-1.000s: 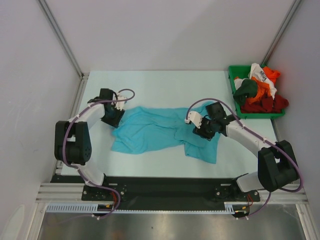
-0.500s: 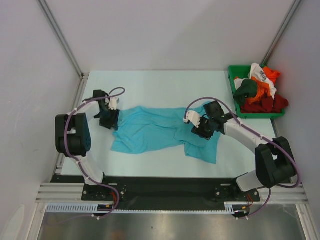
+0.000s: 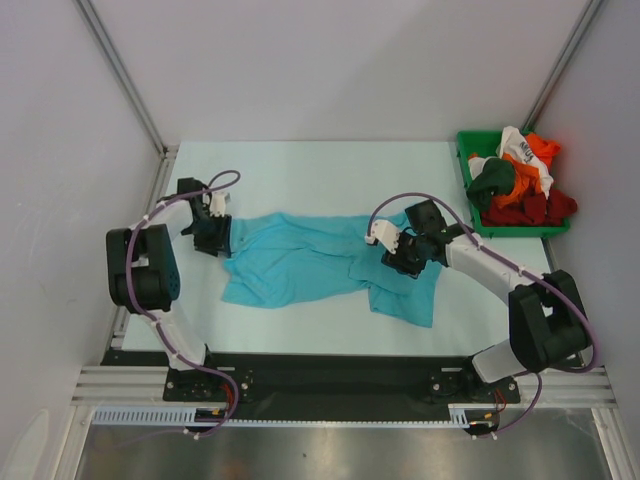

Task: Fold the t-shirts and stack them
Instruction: Flatten the tshirt out

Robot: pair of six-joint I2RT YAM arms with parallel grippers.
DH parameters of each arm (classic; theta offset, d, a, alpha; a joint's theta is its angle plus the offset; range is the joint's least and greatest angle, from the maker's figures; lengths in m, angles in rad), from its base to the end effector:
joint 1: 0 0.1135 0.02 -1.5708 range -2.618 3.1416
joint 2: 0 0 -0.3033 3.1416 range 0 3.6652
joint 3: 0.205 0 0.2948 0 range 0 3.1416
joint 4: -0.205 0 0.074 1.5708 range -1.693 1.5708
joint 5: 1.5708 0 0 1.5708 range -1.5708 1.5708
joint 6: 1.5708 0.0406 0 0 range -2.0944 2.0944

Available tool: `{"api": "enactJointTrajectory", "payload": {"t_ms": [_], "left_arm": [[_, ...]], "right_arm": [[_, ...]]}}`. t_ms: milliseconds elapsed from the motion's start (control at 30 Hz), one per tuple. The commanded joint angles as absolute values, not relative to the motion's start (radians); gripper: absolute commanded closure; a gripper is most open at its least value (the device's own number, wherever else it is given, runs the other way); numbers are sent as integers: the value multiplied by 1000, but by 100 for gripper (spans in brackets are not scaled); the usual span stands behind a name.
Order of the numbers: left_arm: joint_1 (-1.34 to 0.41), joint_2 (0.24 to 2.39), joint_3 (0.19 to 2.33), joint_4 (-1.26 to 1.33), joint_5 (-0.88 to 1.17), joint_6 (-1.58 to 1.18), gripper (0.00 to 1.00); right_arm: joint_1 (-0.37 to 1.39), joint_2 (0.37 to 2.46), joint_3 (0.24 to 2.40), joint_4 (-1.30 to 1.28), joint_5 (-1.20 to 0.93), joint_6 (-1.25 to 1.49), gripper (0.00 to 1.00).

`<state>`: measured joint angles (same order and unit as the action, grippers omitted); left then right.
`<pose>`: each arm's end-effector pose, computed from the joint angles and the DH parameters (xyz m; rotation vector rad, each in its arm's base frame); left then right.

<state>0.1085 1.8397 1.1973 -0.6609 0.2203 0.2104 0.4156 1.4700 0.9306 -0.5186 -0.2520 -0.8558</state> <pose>0.3963 0.0342 0.1714 0.1864 2.8271 -0.2488 0.2919 0.1399 0.2198 -1.6029 2.0278 0.1715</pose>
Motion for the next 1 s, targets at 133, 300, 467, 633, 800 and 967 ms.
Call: {"api": "enactJointTrajectory", "payload": {"t_ms": [133,300,467,633,800,967], "left_arm": [[120,1813,1230,-641,241,192,54],[120,1873,1272,-650,250,190,54],[120,1904,1295,-646,258,189,56],[120,1904,1292,-649,256,195,60],[120,1885,1269,-649,258,196,98],[120,1841,1258,-650,245,198,100]], "right_arm": [[428,1500,973,-509,-267,-851,49],[428,1509,988,-514,-265,-854,49],[428,1500,982,-514,-264,-848,49],[428,1499,974,-511,-258,-850,49],[428,1500,968,-503,-259,-847,49],[425,1497,957,-514,-261,-861,49]]}}
